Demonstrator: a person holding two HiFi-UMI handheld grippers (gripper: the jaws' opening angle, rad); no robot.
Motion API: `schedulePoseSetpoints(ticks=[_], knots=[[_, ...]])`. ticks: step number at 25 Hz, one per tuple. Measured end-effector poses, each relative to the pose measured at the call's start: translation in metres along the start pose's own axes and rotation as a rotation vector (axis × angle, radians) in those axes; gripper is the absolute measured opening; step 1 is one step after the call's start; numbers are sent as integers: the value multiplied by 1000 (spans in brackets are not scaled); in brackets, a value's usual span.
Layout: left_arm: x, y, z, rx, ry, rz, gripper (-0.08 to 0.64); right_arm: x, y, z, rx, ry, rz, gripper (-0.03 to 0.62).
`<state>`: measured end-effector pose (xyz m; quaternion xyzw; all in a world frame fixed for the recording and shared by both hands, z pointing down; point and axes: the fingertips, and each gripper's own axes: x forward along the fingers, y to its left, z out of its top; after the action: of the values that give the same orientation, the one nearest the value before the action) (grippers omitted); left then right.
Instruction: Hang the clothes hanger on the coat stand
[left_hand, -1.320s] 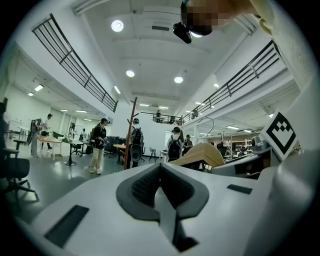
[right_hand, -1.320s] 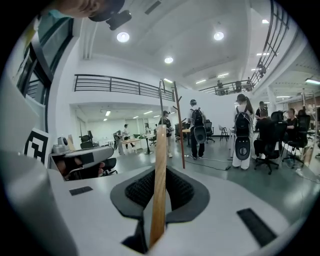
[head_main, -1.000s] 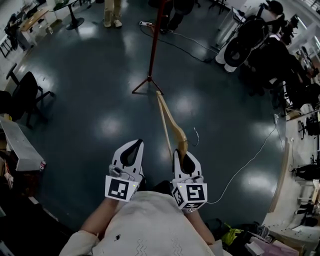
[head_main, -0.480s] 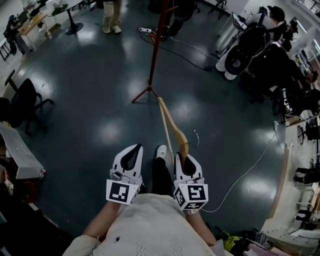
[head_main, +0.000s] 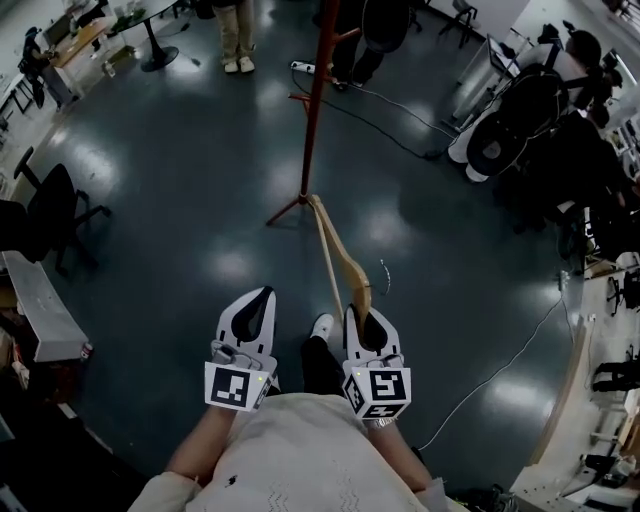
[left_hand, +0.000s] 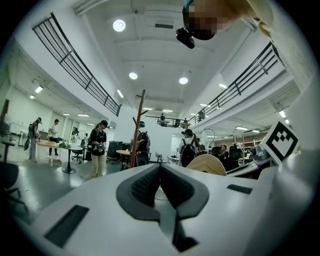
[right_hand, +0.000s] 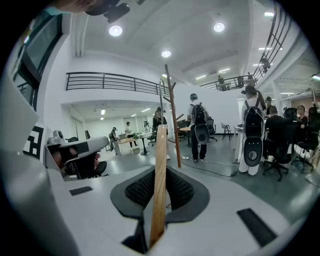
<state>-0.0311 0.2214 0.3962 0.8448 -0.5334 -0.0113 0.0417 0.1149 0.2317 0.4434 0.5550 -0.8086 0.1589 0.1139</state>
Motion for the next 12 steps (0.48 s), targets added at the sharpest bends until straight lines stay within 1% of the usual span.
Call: schedulePoseSetpoints(ticks=[5,9,12], knots=[[73,-3,14,0,-17,55,12,44,-63,30,-16,-9,13,69],[106,4,22,-3,-37,93,12,75,-94,50,-27,-22,14,69],[129,6,20,2,-37,110,12,95,-116,61,-35,-28,11,69]])
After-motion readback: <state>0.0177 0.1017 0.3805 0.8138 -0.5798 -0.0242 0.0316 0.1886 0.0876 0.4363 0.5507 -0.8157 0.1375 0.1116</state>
